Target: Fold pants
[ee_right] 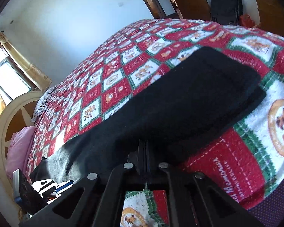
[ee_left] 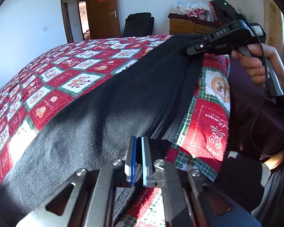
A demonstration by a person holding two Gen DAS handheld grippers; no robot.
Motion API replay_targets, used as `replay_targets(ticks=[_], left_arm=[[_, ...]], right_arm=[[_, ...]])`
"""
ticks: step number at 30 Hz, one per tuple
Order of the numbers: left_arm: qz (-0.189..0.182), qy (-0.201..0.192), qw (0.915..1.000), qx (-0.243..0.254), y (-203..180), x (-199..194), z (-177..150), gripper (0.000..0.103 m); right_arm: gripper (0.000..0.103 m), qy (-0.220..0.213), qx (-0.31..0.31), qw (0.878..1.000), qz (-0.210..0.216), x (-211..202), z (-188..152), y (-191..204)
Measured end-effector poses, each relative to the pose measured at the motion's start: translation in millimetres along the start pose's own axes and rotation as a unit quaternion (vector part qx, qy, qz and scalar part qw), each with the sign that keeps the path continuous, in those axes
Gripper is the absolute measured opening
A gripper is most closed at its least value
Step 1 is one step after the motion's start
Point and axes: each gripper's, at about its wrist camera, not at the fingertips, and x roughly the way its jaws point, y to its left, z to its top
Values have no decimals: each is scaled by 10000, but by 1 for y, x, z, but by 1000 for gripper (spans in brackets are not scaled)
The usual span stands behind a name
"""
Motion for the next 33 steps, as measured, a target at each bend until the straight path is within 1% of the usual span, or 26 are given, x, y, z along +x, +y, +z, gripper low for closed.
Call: replay_targets(ticks=[4,5,7,8,10,12,13,14,15,16,17,20,22,24,25,27,28,30,33], left_arm=[[-230,-114,9993,-267,6,-8,0,5],[-247,-127,9992,-278,6,-8,-1,5],[-234,-92,9993,-282,5,-5,-2,5],[-231,-68,9993,-288,4,-2,-3,5],[-226,-47,9993,-303,4,0,-4,5],[-201,-67,9992,-333,5,0,-2,5],[-197,-74,9992,-344,6,0,-3,5],[-186,-85,9991,-367,7,-1,-3,5],[-189,-94,9990,-404,9,-1,-3,5],[-198,-98,9988,-445,11,-2,-4,5],[-196,-99,9985,-494,13,-1,-4,5],[-259,-127,9975,-639,18,-2,-5,5],[-282,-135,9971,-698,20,-1,-4,5],[-283,-109,9972,-684,19,1,-4,5],[-309,-77,9972,-678,18,3,-5,5],[-426,-73,9971,-629,14,4,-6,5],[-460,-84,9973,-574,11,4,-6,5],[-473,-53,9978,-464,6,6,-5,5],[-525,-18,9977,-423,5,7,-6,5]], right_arm=[[0,-243,-137,9996,-35,-25,3,1],[0,-242,-136,9996,-51,-28,2,-2],[0,-96,-144,9998,-68,-27,-1,-7],[0,48,-182,9998,-21,-23,-3,-9],[1,123,-83,9998,97,-18,-6,-11],[2,146,79,9990,427,-12,-5,-11],[12,157,91,9985,512,-10,-5,-9],[37,169,89,9984,525,-9,-6,-7],[49,193,139,9978,620,-7,-6,-6],[55,217,209,9970,711,-4,-6,-6],[55,253,227,9970,690,-1,-6,-4],[55,283,162,9985,428,7,-4,4],[55,242,180,9988,378,11,-3,8],[50,228,186,9993,228,18,-1,11],[46,232,181,9994,165,22,-1,12],[26,231,175,9995,92,27,-1,12],[6,309,169,9993,132,31,-1,11],[3,340,221,9990,194,32,-4,8],[2,194,28,9996,197,17,-5,15]])
